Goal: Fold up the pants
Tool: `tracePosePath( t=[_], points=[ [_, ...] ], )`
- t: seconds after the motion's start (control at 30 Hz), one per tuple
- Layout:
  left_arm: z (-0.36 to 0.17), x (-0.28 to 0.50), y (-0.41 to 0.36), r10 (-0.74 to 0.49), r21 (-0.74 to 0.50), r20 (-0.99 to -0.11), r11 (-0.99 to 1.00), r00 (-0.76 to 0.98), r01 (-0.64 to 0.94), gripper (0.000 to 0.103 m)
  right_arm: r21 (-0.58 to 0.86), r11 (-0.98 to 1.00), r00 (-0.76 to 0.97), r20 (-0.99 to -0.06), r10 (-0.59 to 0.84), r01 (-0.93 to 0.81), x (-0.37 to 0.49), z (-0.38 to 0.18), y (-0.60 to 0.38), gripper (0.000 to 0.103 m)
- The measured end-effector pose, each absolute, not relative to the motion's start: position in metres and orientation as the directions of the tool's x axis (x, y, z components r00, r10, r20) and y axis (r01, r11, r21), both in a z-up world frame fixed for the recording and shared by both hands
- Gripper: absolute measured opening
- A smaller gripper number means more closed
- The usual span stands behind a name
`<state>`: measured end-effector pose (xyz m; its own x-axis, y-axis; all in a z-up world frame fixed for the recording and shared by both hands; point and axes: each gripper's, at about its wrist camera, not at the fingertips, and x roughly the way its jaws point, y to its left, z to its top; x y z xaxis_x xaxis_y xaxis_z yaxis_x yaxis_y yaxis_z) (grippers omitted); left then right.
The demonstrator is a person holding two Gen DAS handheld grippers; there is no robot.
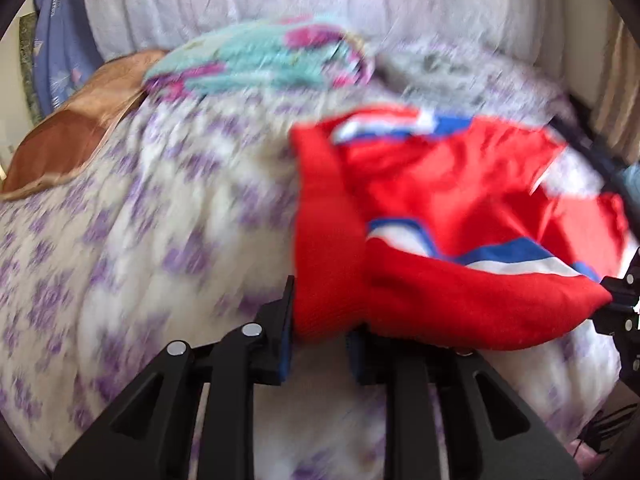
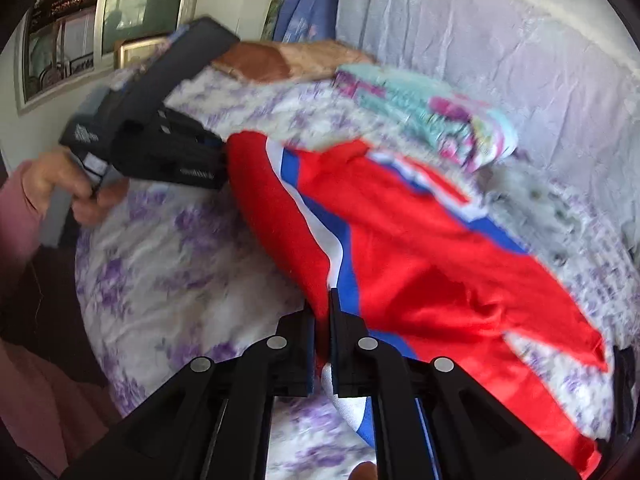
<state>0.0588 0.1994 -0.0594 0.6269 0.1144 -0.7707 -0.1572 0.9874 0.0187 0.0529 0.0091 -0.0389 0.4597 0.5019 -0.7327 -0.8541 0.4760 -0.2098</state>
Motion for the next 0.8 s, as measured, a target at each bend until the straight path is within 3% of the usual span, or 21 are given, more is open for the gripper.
tracePosePath(
  t=[0.03,0.1,0.17,0.23,0.3,0.43,0.53,0.67,0.77,0.8],
  points=[
    [-0.064,0.053,0.203,0.134,0.032,-0.782,0.984,0.609,-0.175,0.038,-0.176,0.468,0.417,-0.771,0.482,-0.866,0.055,-0.050,0.011,0.018],
    [-0.063,0.036,0.214,0.156,0.031,-0.781,0.977,0.604,-0.212,0.048,-0.094,0.464,0.350,-0.789,0.505,-0.881,0.058,-0.052,0.004,0.040],
    [-0.052,0.021,0.223,0.194,0.051,-0.768,0.969,0.611,-0.243,0.050,-0.034,0.472,0.323,-0.772,0.547,-0.881,0.064,-0.039,-0.011,0.046],
    [-0.035,0.013,0.228,0.247,0.089,-0.729,0.959,0.638,-0.269,0.057,-0.033,0.530,0.379,-0.737,0.560,-0.847,0.075,-0.022,-0.034,0.054],
    [-0.018,0.015,0.227,0.246,0.082,-0.695,0.961,0.675,-0.265,0.060,-0.066,0.705,0.545,-0.686,0.482,-0.706,0.102,-0.002,-0.079,0.069],
    [0.005,0.031,0.207,0.090,-0.052,-0.634,0.986,0.768,-0.159,0.075,-0.040,0.962,0.727,-0.664,0.176,-0.269,0.154,0.005,-0.193,0.069],
    [0.002,0.054,0.179,-0.034,-0.120,-0.623,0.991,0.781,-0.052,0.078,0.059,0.991,0.708,-0.705,-0.042,0.118,0.174,-0.011,-0.297,0.069],
    [-0.034,0.083,0.154,-0.030,-0.101,-0.712,0.993,0.701,-0.060,0.082,0.227,0.926,0.624,-0.782,-0.011,0.301,0.174,-0.049,-0.380,0.069],
    [-0.061,0.092,0.150,0.000,-0.092,-0.766,0.990,0.643,-0.110,0.082,0.319,0.902,0.601,-0.795,0.087,0.291,0.178,-0.074,-0.397,0.068],
    [-0.059,0.091,0.148,0.027,-0.067,-0.763,0.991,0.646,-0.120,0.082,0.328,0.903,0.603,-0.791,0.102,0.278,0.184,-0.079,-0.395,0.063]
  ],
)
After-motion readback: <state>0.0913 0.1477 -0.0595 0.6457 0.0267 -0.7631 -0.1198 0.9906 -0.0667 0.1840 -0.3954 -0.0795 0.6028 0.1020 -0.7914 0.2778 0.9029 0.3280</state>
